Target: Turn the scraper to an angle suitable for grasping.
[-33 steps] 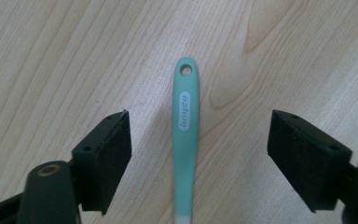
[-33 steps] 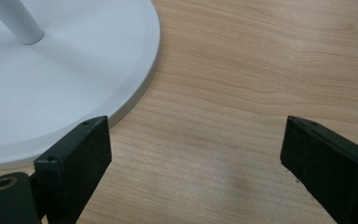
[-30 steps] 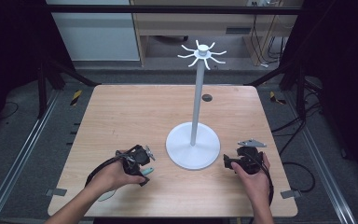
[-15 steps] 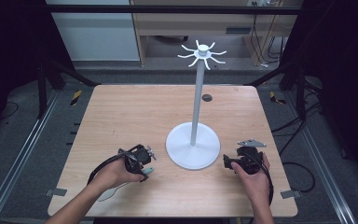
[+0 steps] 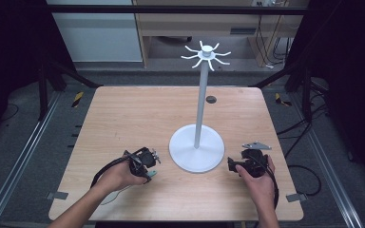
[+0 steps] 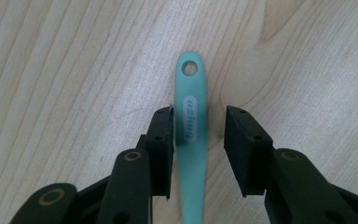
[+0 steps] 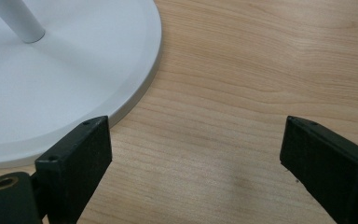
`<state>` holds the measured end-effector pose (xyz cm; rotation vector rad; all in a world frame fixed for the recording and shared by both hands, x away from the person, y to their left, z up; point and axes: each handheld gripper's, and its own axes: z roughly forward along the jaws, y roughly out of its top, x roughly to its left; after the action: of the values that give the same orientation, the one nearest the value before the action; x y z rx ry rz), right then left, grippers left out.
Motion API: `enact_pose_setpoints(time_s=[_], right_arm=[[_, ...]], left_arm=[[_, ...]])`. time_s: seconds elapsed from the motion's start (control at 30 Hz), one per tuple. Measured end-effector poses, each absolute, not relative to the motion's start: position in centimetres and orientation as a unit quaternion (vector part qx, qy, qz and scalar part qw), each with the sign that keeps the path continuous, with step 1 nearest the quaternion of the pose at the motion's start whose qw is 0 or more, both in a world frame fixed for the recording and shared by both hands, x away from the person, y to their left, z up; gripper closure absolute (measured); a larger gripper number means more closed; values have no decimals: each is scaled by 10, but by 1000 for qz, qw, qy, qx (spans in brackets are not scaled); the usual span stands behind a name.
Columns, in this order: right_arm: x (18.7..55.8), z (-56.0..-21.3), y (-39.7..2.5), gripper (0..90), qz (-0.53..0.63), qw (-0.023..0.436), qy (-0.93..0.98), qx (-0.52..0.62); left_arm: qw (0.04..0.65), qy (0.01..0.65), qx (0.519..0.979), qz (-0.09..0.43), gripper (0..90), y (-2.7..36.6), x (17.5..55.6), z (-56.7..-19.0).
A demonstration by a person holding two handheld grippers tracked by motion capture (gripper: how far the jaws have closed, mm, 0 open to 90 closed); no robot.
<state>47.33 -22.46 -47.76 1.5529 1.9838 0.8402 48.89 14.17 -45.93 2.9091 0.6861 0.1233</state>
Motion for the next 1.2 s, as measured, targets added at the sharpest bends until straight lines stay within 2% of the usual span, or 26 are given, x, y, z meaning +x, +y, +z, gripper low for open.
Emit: enact_pose_setpoints(time_s=[0.37,0.53,0.73,0.9,1.2], right_arm=[[473,-477,-225,93,307,241,726,566],[473,-477,-224,93,307,240,724,568],[473,-478,-224,93,306,242,727,564],[473,-478,-223,94,304,242,729,563],[473,-479,-224,95,301,245,728,565]], left_arm=[[70,232,969,38,676,143,492,-462],[73,232,969,36,726,144,493,-463],[79,225,971,34,736,145,492,-460],[114,225,966,59,738,151,489,-439],[219,230,942,108,739,179,474,-397]])
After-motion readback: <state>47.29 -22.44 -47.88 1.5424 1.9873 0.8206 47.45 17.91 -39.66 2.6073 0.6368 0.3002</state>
